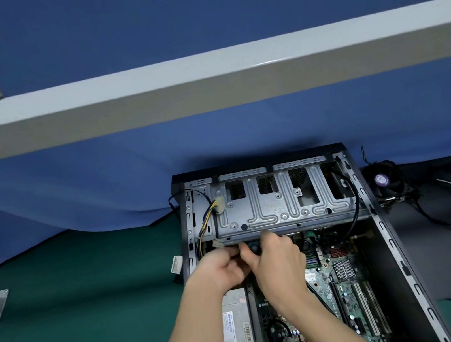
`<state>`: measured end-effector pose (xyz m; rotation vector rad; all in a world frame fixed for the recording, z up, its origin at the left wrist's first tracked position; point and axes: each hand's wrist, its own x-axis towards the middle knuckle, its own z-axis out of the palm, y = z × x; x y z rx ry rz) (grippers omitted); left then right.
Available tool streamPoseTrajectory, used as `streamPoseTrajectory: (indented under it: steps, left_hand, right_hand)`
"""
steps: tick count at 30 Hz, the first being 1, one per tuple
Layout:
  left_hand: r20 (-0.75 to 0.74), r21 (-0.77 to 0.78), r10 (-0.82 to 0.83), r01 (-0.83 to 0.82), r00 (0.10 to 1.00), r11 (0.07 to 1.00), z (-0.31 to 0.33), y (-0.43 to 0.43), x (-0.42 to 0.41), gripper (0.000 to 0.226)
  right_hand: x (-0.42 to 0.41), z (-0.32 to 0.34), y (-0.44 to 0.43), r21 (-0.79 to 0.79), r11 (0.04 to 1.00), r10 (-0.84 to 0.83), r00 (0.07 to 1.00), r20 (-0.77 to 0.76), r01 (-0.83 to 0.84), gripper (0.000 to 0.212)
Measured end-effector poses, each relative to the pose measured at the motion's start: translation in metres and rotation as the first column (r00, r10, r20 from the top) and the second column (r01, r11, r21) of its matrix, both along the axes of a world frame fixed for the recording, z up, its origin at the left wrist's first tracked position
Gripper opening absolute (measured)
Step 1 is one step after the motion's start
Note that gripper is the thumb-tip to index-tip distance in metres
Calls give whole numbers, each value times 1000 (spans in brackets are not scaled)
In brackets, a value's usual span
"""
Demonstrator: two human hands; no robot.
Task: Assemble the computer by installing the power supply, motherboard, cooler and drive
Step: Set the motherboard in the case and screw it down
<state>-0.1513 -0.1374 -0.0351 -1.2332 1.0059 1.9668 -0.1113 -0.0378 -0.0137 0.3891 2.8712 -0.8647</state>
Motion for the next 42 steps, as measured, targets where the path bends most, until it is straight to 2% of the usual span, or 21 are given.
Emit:
streamPoseTrajectory:
  steps: [4, 6, 9, 12, 17, 22, 28, 32, 35, 38, 42]
  left_hand:
    - [62, -29, 98, -96, 993, 995, -4, 5, -2, 19]
    - [68, -54, 60, -56, 996, 997, -5, 4, -4, 21]
    - [70, -51, -14, 17, 997, 999, -1, 4, -2, 26]
    - [81, -35, 21, -19, 996, 999, 2, 3, 1, 24]
    - [95, -16, 150, -150, 984, 989, -2, -2, -1, 25]
    - [53, -35, 15, -13, 998, 999, 0, 2, 2, 26]
    - [64, -63, 42, -38, 997, 997, -3, 0, 0, 26]
    - [52, -61, -17, 20, 999, 998, -1, 2, 1, 25]
    - [64, -33, 41, -39, 997, 999, -6, -2, 1, 26]
    - [46, -60, 66, -63, 997, 996, -10, -1, -1, 25]
    - [26, -66, -29, 31, 999, 997, -8, 0, 1, 24]
  right_hand:
    - [-1, 5, 2, 63, 997, 46, 999, 25, -47, 47]
    - [2, 8, 4, 125, 981, 158, 986, -46, -151, 45]
    - [7, 8, 7, 145, 927, 359, 931, -72, -346, 37]
    - [2, 8, 10, 117, 935, 344, 937, -64, -335, 33]
    - [-1, 9, 5, 132, 945, 305, 952, -32, -298, 44]
    - [6, 4, 5, 179, 892, 429, 902, -47, -415, 39]
    - [-3, 3, 6, 191, 934, 317, 947, -49, -303, 43]
    - [1, -2, 7, 214, 873, 460, 885, -70, -437, 45]
    - [-4, -6, 9, 176, 909, 395, 916, -73, -378, 39]
    - [-5, -3, 6, 191, 930, 330, 941, -68, -313, 48]
    - [1, -3, 8, 202, 864, 483, 873, -70, -461, 48]
